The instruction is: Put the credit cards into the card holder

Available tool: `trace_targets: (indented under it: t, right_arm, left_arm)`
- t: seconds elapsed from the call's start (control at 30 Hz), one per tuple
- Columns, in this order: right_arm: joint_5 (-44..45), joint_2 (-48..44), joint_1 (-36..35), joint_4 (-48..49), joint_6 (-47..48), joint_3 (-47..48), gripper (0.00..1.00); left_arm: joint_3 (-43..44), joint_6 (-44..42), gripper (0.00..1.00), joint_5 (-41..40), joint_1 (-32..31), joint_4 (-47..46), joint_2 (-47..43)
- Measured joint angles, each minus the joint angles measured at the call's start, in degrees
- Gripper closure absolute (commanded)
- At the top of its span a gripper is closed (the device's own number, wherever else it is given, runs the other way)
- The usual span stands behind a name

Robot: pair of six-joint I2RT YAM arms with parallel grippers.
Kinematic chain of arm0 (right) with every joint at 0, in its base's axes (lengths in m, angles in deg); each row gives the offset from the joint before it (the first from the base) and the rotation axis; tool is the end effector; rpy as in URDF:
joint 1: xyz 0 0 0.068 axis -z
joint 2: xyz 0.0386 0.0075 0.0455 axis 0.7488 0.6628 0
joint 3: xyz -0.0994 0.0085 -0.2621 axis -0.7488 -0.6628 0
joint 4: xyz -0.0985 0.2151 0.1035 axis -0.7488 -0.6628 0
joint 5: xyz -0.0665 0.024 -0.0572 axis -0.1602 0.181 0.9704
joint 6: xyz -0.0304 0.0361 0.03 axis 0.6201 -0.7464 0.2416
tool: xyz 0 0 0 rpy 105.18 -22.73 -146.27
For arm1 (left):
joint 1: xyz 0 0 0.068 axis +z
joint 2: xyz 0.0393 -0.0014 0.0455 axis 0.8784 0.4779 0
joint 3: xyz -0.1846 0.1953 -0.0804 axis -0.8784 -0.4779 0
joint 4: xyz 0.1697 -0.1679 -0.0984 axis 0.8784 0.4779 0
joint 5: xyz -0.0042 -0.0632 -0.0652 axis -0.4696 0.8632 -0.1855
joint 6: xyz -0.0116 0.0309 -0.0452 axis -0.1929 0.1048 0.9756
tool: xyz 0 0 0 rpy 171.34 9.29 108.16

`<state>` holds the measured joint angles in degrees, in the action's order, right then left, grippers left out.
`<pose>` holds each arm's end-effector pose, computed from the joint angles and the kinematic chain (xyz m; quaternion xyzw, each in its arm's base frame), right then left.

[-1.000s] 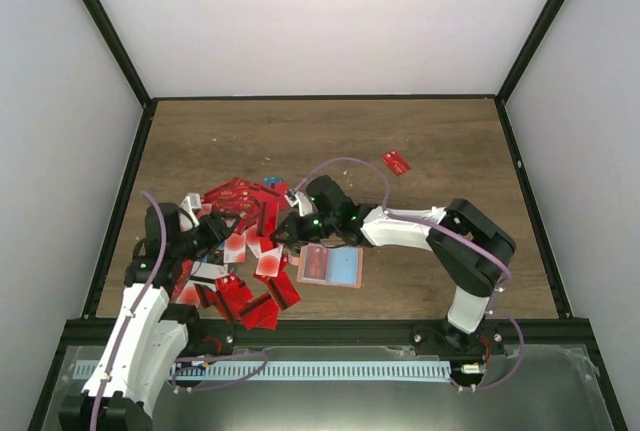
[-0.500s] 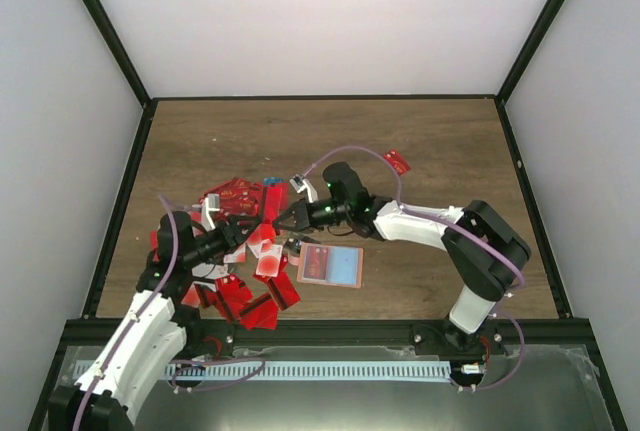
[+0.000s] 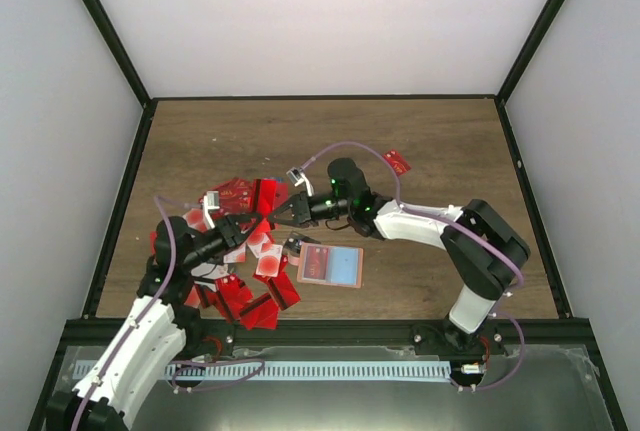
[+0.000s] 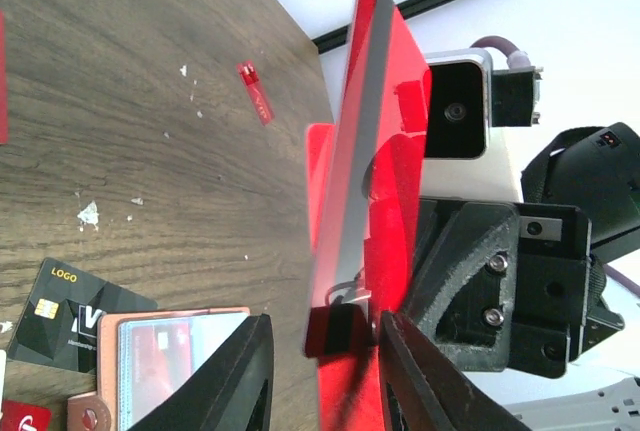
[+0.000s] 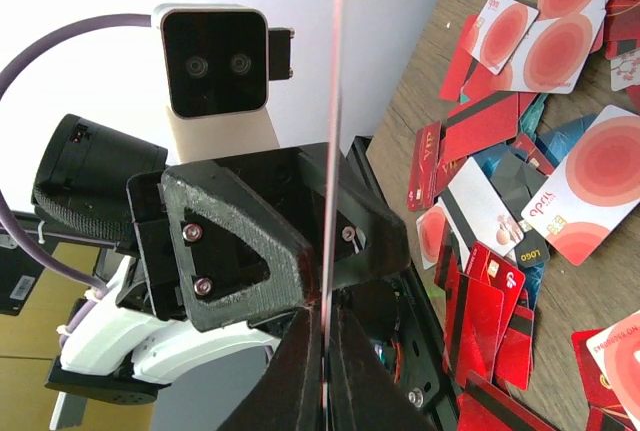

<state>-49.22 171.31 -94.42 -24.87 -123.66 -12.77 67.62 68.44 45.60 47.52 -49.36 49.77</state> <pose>0.2325 0.2832 0.2388 -0.1881 0.7388 0.6430 0.0724 0.1304 -0.0573 0.2145 -0.0827 0.7582 -0.5575 0.3279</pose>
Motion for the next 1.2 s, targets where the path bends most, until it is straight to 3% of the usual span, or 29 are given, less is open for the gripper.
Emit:
trace_targets:
  t: [0.1,0.3,0.6,0.77,0.83,1.03,1.2]
  right_arm:
    - [-0.17,0.81,0.04,1.44,-1.05,0.00,0.99]
    - [-1.64,3.67,0.13,5.68,-3.93,0.31,0.99]
    - [-4.13,8.35,0.37,9.90,-7.76,1.57,0.98]
    - [-5.62,11.17,0.37,10.88,-8.76,4.33,0.97]
    - [-4.98,12.20,0.37,11.96,-9.55,5.38,0.97]
    - [-5.01,13.86,0.37,14.49,-11.65,5.86,0.98]
    - [-5.03,14.23,0.37,15.28,-12.33,5.84,0.97]
  left_arm:
    - [-0.17,0.28,0.73,0.20,-0.11,-0.02,-0.85]
    - [-0.24,0.26,0.96,-0.68,-0.04,2.08,-2.36]
    - [-0.13,0.33,0.96,-2.91,0.11,5.73,-3.45]
    - [1.01,0.13,0.73,-5.31,0.37,9.33,-3.63]
    - [1.14,0.00,0.72,-4.83,0.15,10.45,-3.74]
    - [1.40,-0.55,0.88,-4.59,-0.15,12.28,-3.98]
    - [1.51,-1.27,0.93,-5.01,-0.15,12.50,-3.93]
